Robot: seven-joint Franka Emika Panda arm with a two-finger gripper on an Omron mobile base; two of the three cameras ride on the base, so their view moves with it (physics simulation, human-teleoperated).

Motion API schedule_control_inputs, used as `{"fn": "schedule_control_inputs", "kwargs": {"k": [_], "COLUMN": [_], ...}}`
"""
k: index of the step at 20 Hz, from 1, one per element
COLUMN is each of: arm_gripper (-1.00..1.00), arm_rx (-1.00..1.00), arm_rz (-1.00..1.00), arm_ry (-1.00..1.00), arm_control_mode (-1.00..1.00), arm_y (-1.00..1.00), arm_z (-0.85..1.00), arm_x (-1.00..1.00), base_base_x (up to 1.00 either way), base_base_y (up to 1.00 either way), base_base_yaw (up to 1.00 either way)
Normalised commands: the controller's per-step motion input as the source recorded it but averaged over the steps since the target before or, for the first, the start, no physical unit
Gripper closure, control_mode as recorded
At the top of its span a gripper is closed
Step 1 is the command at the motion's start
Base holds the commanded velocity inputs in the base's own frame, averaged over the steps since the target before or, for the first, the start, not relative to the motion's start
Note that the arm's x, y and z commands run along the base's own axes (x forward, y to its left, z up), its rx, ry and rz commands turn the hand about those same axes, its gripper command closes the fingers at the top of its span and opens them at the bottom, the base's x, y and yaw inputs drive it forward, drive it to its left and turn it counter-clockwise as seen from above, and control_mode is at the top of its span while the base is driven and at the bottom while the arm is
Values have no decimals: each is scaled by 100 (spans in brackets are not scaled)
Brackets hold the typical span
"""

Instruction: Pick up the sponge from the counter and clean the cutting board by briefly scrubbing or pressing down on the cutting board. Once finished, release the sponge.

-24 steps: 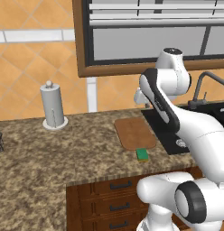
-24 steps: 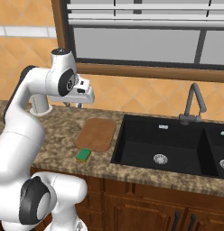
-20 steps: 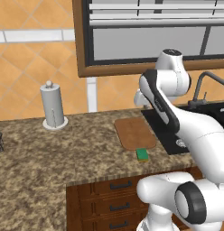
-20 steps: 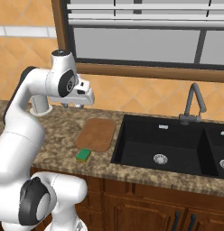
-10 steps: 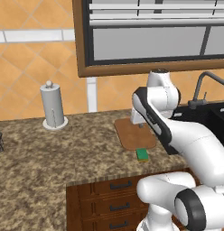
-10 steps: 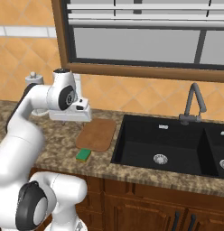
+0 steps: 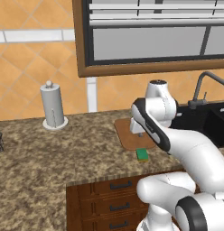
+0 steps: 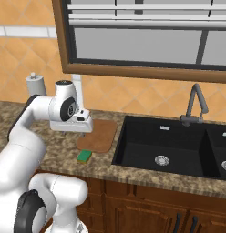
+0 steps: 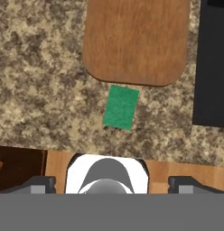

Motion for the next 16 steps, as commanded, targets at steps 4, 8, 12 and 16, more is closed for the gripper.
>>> {"fn": "schedule_control_inputs", "kwargs": {"k": [4, 8, 12, 16], "arm_gripper": [-100, -100, -100, -100], "arm_rx": [2, 2, 1, 2], "arm_rz": [-5, -10, -15, -18], "arm_ry": [0, 0, 0, 0], "arm_control_mode": [-100, -100, -100, -100], "arm_y": [-2, 0, -1, -6], "arm_z": [-28, -22, -21, -25], "arm_x": [0, 0, 1, 0], "base_base_x": [0, 0, 0, 0], "base_base_y": [0, 0, 0, 0], "base_base_yaw": [0, 0, 0, 0]}}
